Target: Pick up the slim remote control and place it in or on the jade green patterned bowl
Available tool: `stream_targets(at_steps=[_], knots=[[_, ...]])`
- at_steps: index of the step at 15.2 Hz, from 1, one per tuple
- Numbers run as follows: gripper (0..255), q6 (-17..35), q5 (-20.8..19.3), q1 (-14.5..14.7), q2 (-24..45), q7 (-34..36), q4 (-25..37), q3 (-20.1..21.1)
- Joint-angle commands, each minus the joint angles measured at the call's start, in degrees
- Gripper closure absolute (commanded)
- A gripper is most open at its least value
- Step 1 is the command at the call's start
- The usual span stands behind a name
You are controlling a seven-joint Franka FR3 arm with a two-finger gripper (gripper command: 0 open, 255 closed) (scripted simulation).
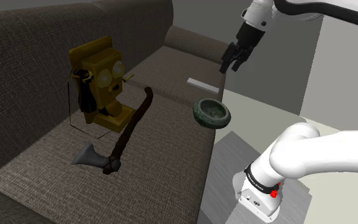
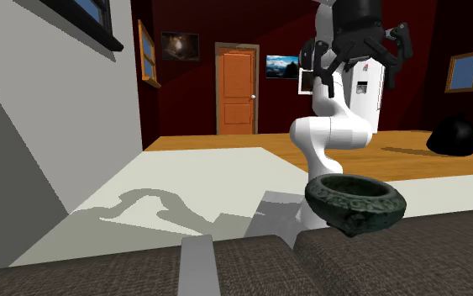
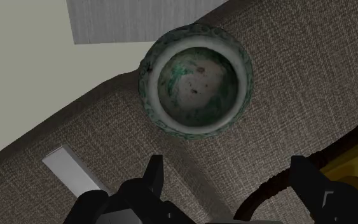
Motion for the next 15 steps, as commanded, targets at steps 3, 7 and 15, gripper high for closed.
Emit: stream_targets(at_steps=[3,7,15], knots=[[0,2.6,-1.3,-0.2,2.1,-3.0,-0.9,-1.6],[0,7.9,-3.4,-0.6,7.3,-8.9,-1.8,-4.9],[0,18.2,-5.8,-0.8,20.9,-20.4,0.4,-11.0]])
